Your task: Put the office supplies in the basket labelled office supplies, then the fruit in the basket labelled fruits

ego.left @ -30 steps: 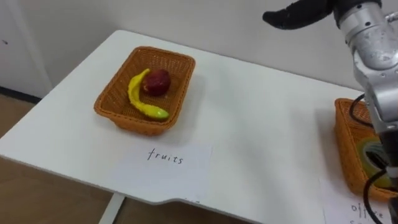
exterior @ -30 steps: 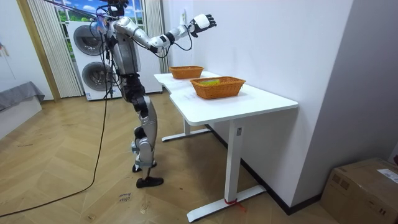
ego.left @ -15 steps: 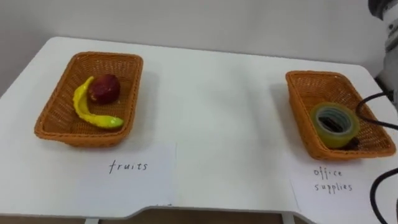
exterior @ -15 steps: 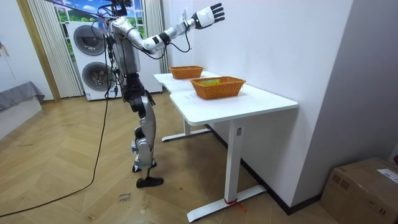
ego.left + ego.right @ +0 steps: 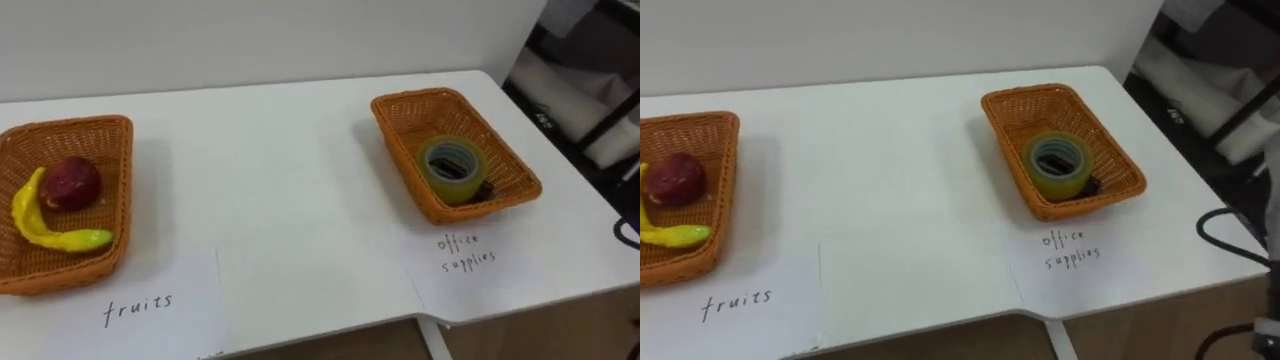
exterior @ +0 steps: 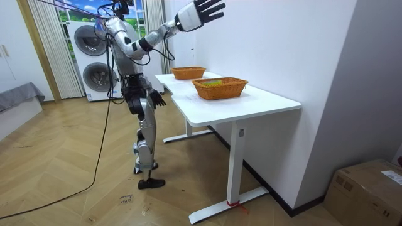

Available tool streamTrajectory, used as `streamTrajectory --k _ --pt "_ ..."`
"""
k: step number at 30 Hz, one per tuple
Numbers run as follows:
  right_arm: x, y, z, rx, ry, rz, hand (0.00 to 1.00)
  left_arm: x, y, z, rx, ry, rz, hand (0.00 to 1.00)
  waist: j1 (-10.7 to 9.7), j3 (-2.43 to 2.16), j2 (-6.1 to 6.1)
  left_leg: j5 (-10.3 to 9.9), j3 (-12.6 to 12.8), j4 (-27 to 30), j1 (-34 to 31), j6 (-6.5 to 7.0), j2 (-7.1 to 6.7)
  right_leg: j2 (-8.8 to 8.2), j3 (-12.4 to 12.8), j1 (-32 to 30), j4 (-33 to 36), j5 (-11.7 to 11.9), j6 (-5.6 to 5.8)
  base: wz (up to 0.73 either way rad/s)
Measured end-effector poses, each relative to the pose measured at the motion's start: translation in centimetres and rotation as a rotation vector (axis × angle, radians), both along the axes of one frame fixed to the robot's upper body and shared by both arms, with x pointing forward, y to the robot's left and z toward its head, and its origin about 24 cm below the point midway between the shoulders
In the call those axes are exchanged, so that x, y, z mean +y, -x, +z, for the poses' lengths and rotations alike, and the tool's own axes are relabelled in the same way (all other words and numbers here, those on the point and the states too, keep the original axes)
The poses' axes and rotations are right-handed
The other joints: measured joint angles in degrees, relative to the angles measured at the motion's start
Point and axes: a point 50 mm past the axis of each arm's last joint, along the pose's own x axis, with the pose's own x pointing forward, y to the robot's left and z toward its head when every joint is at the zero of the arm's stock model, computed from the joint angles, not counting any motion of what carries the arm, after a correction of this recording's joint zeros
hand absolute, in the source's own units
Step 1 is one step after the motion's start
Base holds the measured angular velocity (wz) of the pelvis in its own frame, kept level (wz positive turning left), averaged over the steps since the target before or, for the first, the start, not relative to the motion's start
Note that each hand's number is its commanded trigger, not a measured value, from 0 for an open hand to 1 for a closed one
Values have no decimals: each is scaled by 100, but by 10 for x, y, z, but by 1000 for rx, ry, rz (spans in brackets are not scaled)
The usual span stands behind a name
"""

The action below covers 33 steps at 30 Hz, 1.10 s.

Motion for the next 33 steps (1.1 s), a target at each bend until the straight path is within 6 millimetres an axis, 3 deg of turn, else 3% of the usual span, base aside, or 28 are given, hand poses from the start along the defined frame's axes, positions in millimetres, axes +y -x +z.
streamTrajectory --k 2,4,12,17,20,27,29,33 --pt "-10 16 -18 58 -15 -76 0 0 5 0 3 -8 5 0 0 9 -12 -12 1 0 6 -21 3 8 11 -2 2 -23 -38 -10" --pt "-21 35 -37 128 -47 -177 0 0 9 -1 11 -15 11 0 -23 56 -27 -18 15 3 -1 -28 1 6 26 -14 -5 -57 -68 -5" --pt "-41 85 -70 215 -109 -454 0 0 10 0 -10 -26 13 0 -143 58 51 -28 38 -3 -19 -54 16 18 33 -84 14 -133 -79 0" --pt "-46 121 -105 274 -207 -630 0 -1 6 0 -43 -14 20 0 -159 57 63 -44 49 -14 -28 -74 29 20 37 -98 11 -151 -94 -2" --pt "-44 152 -144 379 -344 -749 0 -2 6 0 -54 -9 23 0 -181 49 94 -60 45 -60 -17 -86 35 14 22 -84 16 -188 -100 1" --pt "-29 210 -215 653 -523 -908 0 -1 5 1 -74 -12 22 0 -182 54 114 -61 26 -92 -15 -90 29 11 33 -97 29 -233 -100 1" --pt "-16 232 -239 745 -609 -938 0 -2 4 1 -83 -5 36 0 -182 52 119 -66 15 -96 -15 -92 29 10 45 -102 52 -259 -98 2" --pt "6 262 -266 851 -727 -969 0 -6 5 -1 -80 7 42 0 -162 51 138 -69 7 -110 84 -94 15 4 58 -87 115 -327 -96 2"
